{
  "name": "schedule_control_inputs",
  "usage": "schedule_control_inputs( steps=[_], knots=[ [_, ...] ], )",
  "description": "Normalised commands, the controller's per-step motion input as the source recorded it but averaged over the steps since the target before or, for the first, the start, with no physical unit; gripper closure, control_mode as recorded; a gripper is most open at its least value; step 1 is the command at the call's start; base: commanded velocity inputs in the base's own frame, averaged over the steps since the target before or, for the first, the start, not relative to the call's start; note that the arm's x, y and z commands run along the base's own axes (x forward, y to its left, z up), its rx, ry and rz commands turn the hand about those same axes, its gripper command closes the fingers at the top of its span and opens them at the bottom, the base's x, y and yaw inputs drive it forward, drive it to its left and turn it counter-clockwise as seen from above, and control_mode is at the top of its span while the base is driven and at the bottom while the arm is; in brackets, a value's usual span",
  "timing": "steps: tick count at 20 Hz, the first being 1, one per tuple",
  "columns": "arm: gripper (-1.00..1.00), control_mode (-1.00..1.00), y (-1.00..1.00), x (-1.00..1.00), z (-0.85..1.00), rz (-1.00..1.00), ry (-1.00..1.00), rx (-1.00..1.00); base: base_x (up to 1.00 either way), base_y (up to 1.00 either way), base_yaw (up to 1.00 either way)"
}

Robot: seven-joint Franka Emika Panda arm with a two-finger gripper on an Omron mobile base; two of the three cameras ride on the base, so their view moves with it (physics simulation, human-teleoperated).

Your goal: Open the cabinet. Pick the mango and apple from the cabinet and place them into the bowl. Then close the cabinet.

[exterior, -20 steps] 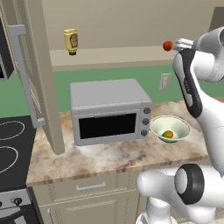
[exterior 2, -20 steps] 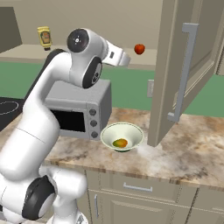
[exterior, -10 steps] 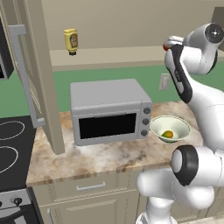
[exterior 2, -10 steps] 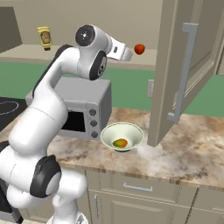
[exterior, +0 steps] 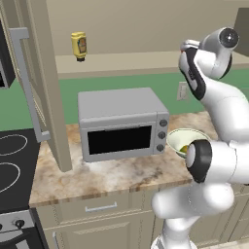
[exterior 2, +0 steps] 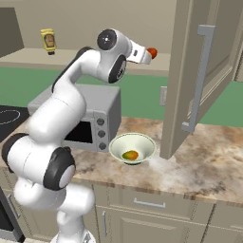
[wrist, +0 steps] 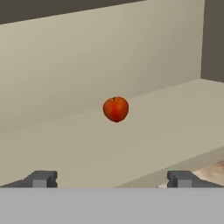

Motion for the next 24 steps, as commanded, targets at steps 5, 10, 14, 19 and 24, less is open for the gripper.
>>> schedule_control_inputs(
  steps=[5, 10, 14, 19, 24],
  knots=[
    [-1.0, -1.0, -0.19, 0.6, 0.0, 0.0, 0.0, 0.0, 0.0, 0.0, 0.0],
    [-1.0, -1.0, -0.03, 0.55, 0.0, 0.0, 0.03, 0.0, 0.0, 0.0, 0.0],
    [-1.0, -1.0, -0.09, 0.56, 0.0, 0.0, 0.03, 0.0, 0.0, 0.0, 0.0],
    [-1.0, -1.0, -0.26, 0.37, 0.0, 0.0, 0.0, 0.0, 0.0, 0.0, 0.0],
    [-1.0, -1.0, -0.16, 0.23, 0.0, 0.0, 0.0, 0.0, 0.0, 0.0, 0.0]
  ],
)
